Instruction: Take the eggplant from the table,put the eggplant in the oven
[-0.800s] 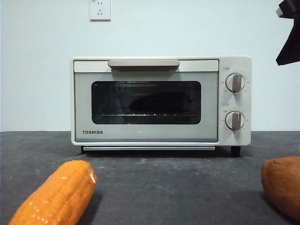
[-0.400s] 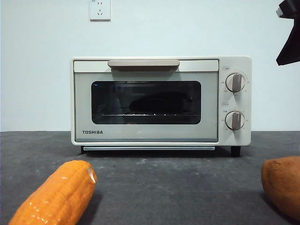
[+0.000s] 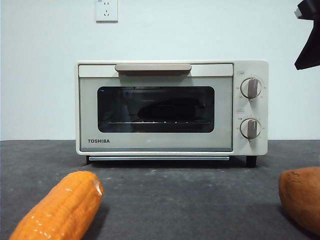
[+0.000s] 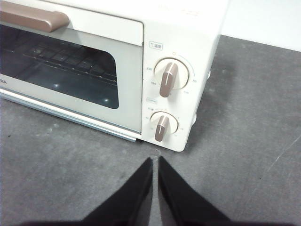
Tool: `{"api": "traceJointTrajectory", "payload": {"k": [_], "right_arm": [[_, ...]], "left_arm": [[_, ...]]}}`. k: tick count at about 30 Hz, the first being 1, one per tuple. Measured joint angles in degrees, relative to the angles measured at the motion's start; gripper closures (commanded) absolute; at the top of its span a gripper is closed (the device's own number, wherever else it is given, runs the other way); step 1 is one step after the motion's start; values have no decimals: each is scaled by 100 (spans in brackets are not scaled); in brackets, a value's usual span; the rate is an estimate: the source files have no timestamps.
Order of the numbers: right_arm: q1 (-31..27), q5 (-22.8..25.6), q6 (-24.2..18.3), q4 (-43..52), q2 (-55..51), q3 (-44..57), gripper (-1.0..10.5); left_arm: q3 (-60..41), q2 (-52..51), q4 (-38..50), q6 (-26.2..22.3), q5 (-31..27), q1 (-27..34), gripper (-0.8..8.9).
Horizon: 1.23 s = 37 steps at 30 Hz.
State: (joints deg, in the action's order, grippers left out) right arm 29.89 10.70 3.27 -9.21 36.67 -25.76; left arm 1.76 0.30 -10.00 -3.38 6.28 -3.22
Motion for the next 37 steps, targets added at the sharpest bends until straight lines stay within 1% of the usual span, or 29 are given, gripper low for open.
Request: {"api": "traceJointTrajectory", "payload": {"k": [2,5,7,9,12,15,17,20,23,27,31,37], "right_arm": [[0,44,-26,-122,-153,0,942],[-83,350,-229,-234,-763,7,942],[-289,413,-422,-203,-1272,9,942],[-586,348,-577,-146,-1744,46,942],[-1196,26,-695,-111,-2315,282,942],[-1917,-295,-737,-127,-2835,734,942],[-2354,-680,-728,-120,-3161,1071,942],[-2710,-1228,-610,-79,-3501,1563,942],[-2820,-1497,-448,-72,-3650,2039,942],[-2817,-1574,-160,-81,-3641,2470,942],[-2817,-1526,66,-20,-3635,2474,942],[-2817,-1517,153,66,-3635,2485,942]], "left_arm": [[0,0,0,0,0,0,808],[0,0,0,0,2,0,808],[0,0,0,0,0,0,808],[0,0,0,0,2,0,808],[0,0,0,0,2,0,808],[0,0,0,0,2,0,808],[0,0,0,0,2,0,808],[0,0,0,0,0,0,808],[0,0,0,0,2,0,808],[0,0,0,0,0,0,808],[0,0,0,0,0,0,808],[0,0,0,0,2,0,808]]}}
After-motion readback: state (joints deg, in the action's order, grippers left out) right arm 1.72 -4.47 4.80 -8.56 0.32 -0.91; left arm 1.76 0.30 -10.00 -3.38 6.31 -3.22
